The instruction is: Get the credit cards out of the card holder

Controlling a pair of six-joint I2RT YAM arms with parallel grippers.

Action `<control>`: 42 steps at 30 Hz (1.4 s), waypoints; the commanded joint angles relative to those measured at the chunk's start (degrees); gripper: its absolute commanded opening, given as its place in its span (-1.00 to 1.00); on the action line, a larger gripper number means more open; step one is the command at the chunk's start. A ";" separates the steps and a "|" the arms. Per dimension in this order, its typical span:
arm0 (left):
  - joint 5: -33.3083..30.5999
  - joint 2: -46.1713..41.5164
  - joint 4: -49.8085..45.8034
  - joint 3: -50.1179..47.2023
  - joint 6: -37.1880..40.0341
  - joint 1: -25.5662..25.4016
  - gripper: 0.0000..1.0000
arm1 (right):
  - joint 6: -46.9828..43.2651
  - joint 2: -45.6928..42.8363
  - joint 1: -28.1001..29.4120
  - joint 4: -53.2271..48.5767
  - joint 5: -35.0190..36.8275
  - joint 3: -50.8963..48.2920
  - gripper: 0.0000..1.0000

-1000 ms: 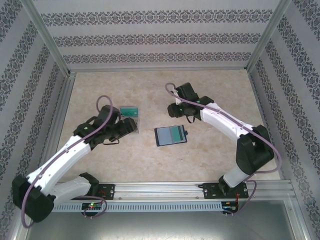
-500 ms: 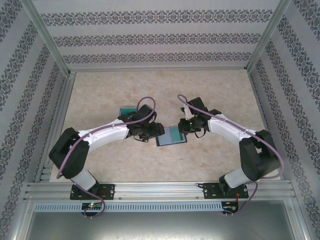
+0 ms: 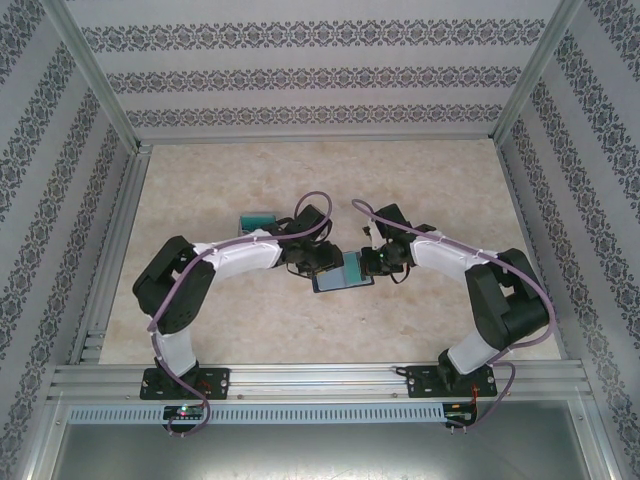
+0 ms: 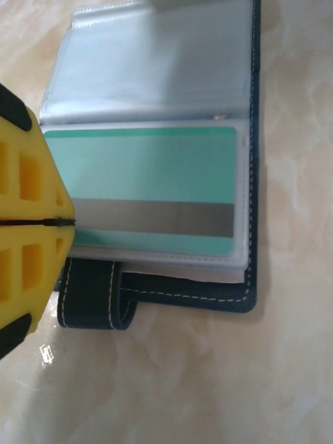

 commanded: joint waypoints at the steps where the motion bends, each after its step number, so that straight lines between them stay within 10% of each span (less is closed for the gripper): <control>1: 1.61 1.67 1.19 1.99 1.08 -0.60 -0.18 | 0.22 0.41 -0.54 0.73 2.03 -0.98 -0.82; 42: 5.15 7.52 5.56 3.29 -0.36 -0.57 -0.63 | 0.49 3.81 -0.54 1.45 -3.21 -1.04 -0.81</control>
